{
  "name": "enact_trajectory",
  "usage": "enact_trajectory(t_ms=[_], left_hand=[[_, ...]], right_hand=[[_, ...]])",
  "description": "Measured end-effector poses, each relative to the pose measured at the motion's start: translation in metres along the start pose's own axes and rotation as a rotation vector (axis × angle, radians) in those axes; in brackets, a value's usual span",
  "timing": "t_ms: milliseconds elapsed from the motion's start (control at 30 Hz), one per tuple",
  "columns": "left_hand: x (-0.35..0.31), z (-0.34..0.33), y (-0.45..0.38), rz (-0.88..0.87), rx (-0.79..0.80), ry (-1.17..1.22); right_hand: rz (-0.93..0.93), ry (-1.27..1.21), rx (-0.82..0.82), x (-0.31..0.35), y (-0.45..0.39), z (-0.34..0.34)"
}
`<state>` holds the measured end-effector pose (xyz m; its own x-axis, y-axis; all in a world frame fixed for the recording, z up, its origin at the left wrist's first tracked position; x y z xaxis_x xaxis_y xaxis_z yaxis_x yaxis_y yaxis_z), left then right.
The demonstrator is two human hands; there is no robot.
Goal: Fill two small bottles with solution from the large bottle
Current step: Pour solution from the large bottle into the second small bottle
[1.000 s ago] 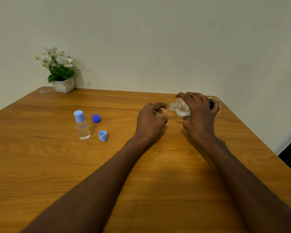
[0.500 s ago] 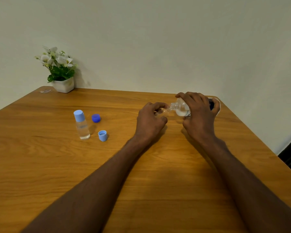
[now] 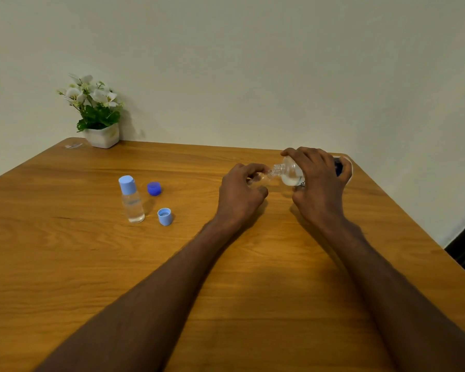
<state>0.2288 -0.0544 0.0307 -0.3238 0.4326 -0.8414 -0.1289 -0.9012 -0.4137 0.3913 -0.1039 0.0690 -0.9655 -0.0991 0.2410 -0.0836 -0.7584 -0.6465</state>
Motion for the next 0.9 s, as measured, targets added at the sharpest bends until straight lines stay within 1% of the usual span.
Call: enact_trajectory(t_ms=[900], left_hand=[[-0.0007,0.0004,0.0002,-0.013,-0.003,0.006]], right_hand=[[-0.006,0.006,0.004,0.0012,0.0,0.0012]])
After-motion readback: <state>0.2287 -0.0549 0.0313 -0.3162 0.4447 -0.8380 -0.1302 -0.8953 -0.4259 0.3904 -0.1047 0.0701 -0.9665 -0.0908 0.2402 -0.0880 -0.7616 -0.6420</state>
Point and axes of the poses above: each hand's wrist, its own y-axis away from the middle knuckle, its own z-axis out of the back of the hand, x = y × z, the point moved 8 cm from there along -y, towards the middle knuckle, and after that the axes turned 1 degree about z, right-handed, at the moved point
